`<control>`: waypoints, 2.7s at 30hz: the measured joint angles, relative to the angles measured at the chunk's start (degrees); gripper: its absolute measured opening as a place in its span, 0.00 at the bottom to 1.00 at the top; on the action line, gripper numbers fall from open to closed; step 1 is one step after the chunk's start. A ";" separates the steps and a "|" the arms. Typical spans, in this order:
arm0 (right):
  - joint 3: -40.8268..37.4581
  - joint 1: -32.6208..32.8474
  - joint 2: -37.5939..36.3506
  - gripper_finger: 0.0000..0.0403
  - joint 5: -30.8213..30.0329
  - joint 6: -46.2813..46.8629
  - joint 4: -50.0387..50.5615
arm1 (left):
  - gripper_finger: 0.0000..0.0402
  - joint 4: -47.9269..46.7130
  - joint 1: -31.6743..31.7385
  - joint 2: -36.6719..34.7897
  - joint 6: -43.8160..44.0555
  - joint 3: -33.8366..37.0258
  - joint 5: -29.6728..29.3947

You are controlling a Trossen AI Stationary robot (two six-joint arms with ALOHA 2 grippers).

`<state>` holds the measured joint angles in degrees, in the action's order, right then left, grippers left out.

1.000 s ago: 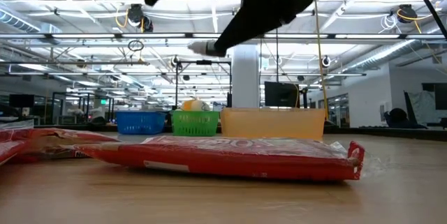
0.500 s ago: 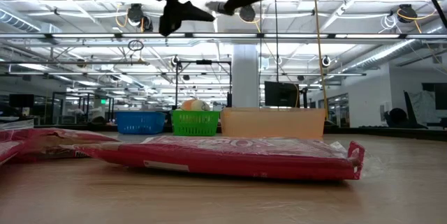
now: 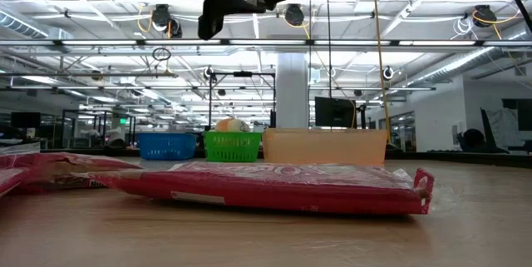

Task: Pick & Place Food Item
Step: Put the dark green food coloring bottle into the blue bin

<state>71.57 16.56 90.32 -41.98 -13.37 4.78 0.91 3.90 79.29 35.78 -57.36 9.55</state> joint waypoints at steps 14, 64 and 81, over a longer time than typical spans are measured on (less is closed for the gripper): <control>0.00 -0.04 0.00 0.20 -2.00 -2.25 0.15 | 0.05 2.31 2.69 -1.49 -0.86 -0.02 1.24; -22.56 -14.34 17.45 0.42 21.08 42.65 -24.47 | 0.07 -0.35 2.29 -2.54 -5.69 0.00 -2.11; -22.67 -16.25 18.42 0.37 30.68 22.37 -27.75 | 0.06 -1.18 2.19 -2.56 -5.86 0.00 -2.13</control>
<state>48.90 0.31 108.75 -11.30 9.00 -22.97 -0.27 6.09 76.73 29.92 -57.36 7.42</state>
